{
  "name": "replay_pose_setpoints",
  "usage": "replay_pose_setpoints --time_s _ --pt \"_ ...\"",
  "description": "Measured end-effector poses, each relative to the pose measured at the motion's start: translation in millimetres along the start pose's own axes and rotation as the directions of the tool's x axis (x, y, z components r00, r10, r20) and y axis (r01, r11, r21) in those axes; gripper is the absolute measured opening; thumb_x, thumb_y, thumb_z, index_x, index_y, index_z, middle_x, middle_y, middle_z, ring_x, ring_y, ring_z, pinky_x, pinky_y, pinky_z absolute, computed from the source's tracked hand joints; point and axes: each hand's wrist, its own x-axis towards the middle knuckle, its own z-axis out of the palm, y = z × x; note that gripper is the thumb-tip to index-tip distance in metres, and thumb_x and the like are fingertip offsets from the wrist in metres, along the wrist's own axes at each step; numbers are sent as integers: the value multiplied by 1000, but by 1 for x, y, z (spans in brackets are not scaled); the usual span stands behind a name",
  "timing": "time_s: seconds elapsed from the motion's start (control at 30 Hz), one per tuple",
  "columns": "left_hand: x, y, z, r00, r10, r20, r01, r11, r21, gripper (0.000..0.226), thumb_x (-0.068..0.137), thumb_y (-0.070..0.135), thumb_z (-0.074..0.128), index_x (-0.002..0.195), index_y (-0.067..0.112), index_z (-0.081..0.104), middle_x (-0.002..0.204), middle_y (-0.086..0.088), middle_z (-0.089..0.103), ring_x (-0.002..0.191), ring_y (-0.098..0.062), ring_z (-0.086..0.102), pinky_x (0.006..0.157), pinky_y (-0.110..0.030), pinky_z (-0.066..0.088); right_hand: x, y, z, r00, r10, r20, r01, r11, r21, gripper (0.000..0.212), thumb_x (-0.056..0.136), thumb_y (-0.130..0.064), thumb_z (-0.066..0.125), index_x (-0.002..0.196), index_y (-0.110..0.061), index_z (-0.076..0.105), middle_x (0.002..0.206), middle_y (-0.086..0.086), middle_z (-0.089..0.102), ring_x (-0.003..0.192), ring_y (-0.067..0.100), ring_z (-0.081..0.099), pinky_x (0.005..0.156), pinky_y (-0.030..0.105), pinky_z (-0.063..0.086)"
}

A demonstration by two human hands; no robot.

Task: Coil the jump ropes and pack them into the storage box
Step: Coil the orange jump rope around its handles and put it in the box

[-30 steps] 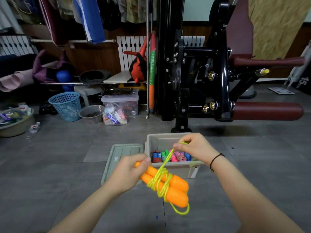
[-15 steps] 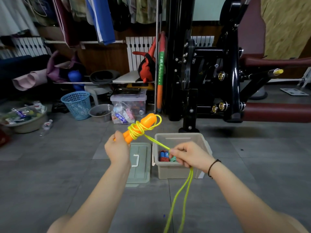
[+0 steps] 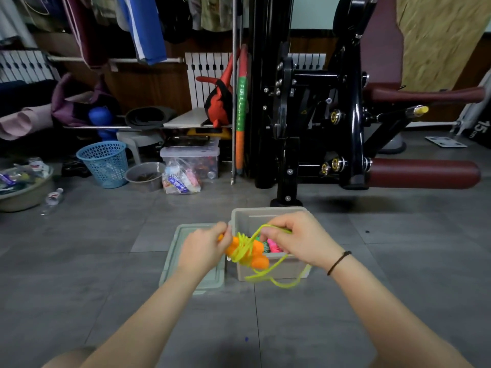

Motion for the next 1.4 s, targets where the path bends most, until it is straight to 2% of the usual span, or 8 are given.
replay_pose_setpoints --time_s 0.27,0.47,0.63,0.73,0.87,1.07,1.23,1.4 --pt "-15 44 -20 991 121 49 -91 909 -407 42 82 54 36 71 14 43 51 -5 40 49 -17 42 52 -30 36 14 40 -28 947 112 -300 -97 993 64 27 88 -38 60 66 -25 70 49 1 55 50 12 51 61 21 49" --pt "-14 75 -58 966 -190 175 240 408 -881 39 93 19 53 55 9 48 45 8 42 42 -3 37 41 -17 31 18 52 -5 960 203 -191 -183 976 117 38 86 -22 65 49 -18 57 43 -12 53 45 -3 47 52 15 39" --pt "10 55 -62 761 -627 166 286 95 -953 38 96 19 47 58 21 41 45 7 33 36 -7 28 36 -15 20 19 48 13 963 216 -160 -198 973 123 38 89 -33 60 56 -14 60 59 8 51 55 15 42 54 25 36" --pt "19 34 -51 525 -835 168 303 -2 -953 33 90 18 45 59 20 34 45 5 33 39 -11 26 36 -16 18 15 38 26 983 170 -70 -161 980 120 31 90 -35 59 62 -24 65 50 -7 50 48 6 41 53 20 36" --pt "31 11 -41 382 -924 -13 385 172 -907 34 87 16 43 53 14 36 52 -4 35 55 -24 34 48 -30 27 9 23 41 995 102 6 -102 994 26 26 87 -38 62 65 -25 66 41 -11 49 42 1 45 54 17 41" --pt "29 2 -41 840 -445 -310 395 894 -212 30 95 31 46 77 11 58 60 -13 50 64 -37 43 57 -35 28 -2 6 16 999 36 -13 -36 997 69 31 86 -36 64 59 -20 66 42 -8 51 39 4 41 49 16 37" --pt "17 -11 -24 999 33 -16 -32 995 90 41 81 54 32 74 17 49 56 -18 59 59 -44 57 48 -34 39 0 27 -11 981 41 -187 -49 998 -36 36 74 -53 65 58 -21 69 43 -2 49 41 4 39 50 26 37" --pt "-6 9 -26 965 202 170 -151 951 -270 34 81 55 35 70 25 43 48 -2 42 51 -19 44 53 -30 39 5 32 -13 969 73 -235 -65 997 39 29 77 -42 69 61 -19 70 45 -4 51 41 6 42 46 16 37"
